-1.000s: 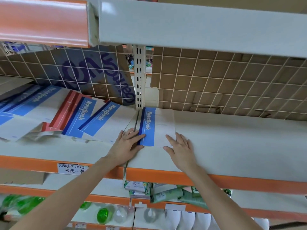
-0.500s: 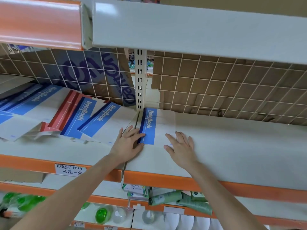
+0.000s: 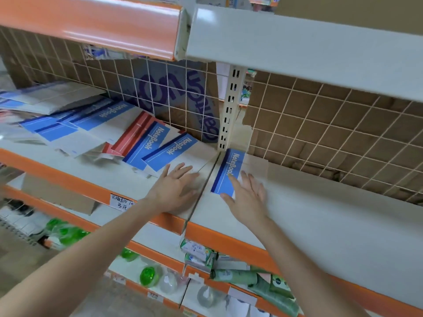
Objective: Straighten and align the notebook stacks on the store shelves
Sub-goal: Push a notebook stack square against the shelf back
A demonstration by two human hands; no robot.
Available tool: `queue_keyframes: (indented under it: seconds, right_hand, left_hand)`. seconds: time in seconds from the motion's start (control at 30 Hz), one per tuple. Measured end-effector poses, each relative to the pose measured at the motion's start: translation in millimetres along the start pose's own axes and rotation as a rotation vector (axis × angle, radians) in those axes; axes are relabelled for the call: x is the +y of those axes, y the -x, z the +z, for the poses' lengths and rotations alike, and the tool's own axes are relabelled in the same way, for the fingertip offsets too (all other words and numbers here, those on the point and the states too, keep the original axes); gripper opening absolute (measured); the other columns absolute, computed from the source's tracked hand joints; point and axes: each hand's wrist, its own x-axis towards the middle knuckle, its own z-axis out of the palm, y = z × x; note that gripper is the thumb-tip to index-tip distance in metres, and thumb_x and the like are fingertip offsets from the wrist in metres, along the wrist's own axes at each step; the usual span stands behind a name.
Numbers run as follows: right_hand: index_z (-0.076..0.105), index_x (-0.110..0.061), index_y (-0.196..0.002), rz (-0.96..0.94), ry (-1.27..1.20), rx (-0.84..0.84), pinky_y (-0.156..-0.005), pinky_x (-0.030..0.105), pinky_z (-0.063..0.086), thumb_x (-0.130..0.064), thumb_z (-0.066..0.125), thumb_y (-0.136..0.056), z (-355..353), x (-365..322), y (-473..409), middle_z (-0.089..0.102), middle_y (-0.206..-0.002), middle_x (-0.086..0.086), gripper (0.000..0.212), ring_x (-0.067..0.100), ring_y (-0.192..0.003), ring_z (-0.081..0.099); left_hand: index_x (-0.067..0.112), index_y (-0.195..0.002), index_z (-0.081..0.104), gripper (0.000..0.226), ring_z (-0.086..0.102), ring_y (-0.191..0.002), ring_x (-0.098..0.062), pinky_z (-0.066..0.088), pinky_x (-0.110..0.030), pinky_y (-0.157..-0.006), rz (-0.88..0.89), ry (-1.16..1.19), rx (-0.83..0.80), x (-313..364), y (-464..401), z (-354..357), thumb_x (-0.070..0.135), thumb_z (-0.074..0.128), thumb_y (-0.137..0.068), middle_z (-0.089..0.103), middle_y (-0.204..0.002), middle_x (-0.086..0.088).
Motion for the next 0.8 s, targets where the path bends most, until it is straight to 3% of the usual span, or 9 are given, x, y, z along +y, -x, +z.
queue_keyframes:
  seconds: [0.17, 0.37, 0.57, 0.67, 0.8]
  right_hand:
    - [0.003, -0.022, -0.152, -0.108, -0.083, -0.089, -0.115, 0.05, -0.003, -0.052, 0.04, -0.096, 13.0, -68.8, -15.1, -0.002, -0.159, 0.011, 0.074, 0.026, -0.146, -0.009]
    - [-0.01, -0.019, -0.151, -0.077, 0.032, -0.155, -0.115, 0.053, -0.006, -0.059, 0.038, -0.093, 30.4, -118.6, -33.6, -0.014, -0.157, 0.016, 0.085, 0.031, -0.145, -0.013]
    - [-0.012, -0.026, -0.15, 0.102, -0.046, -0.172, -0.112, 0.054, -0.01, -0.065, 0.042, -0.088, 43.1, -147.2, -59.1, -0.02, -0.157, 0.01, 0.091, 0.028, -0.145, -0.017]
    - [-0.003, -0.027, -0.152, 0.149, 0.008, -0.155, -0.112, 0.056, -0.005, -0.066, 0.032, -0.091, 51.3, -154.8, -61.8, -0.011, -0.159, 0.01, 0.08, 0.026, -0.146, -0.011]
    - [0.006, -0.028, -0.152, 0.175, 0.036, -0.132, -0.113, 0.055, -0.001, -0.06, 0.028, -0.095, 53.0, -163.1, -53.8, 0.001, -0.16, 0.01, 0.069, 0.026, -0.146, -0.001]
  left_hand:
    - [0.034, -0.149, 0.008, 0.07, -0.004, -0.146, -0.024, -0.004, -0.047, -0.115, -0.088, -0.138, -0.096, -54.3, 11.9, -20.4, 0.056, 0.042, -0.092, -0.007, -0.159, -0.003]
    - [0.035, -0.148, -0.009, 0.093, -0.013, -0.145, -0.027, -0.006, -0.046, -0.115, 0.023, -0.305, -0.199, -97.0, -10.8, -25.7, 0.077, 0.037, -0.08, -0.024, -0.155, -0.002]
    - [0.031, -0.148, -0.012, 0.089, -0.012, -0.145, -0.022, -0.01, -0.044, -0.115, 0.067, -0.323, -0.257, -122.2, -26.2, -22.2, 0.08, 0.02, -0.081, -0.018, -0.157, -0.001]
    - [0.027, -0.15, -0.006, 0.081, -0.007, -0.146, -0.02, -0.009, -0.044, -0.115, 0.118, -0.315, -0.272, -128.3, -23.6, -20.5, 0.072, 0.017, -0.087, -0.007, -0.159, -0.002]
    - [0.022, -0.151, 0.009, 0.07, 0.003, -0.146, -0.02, -0.005, -0.044, -0.116, 0.217, -0.348, -0.146, -133.3, -12.0, -18.3, 0.06, 0.024, -0.094, 0.009, -0.158, -0.005]
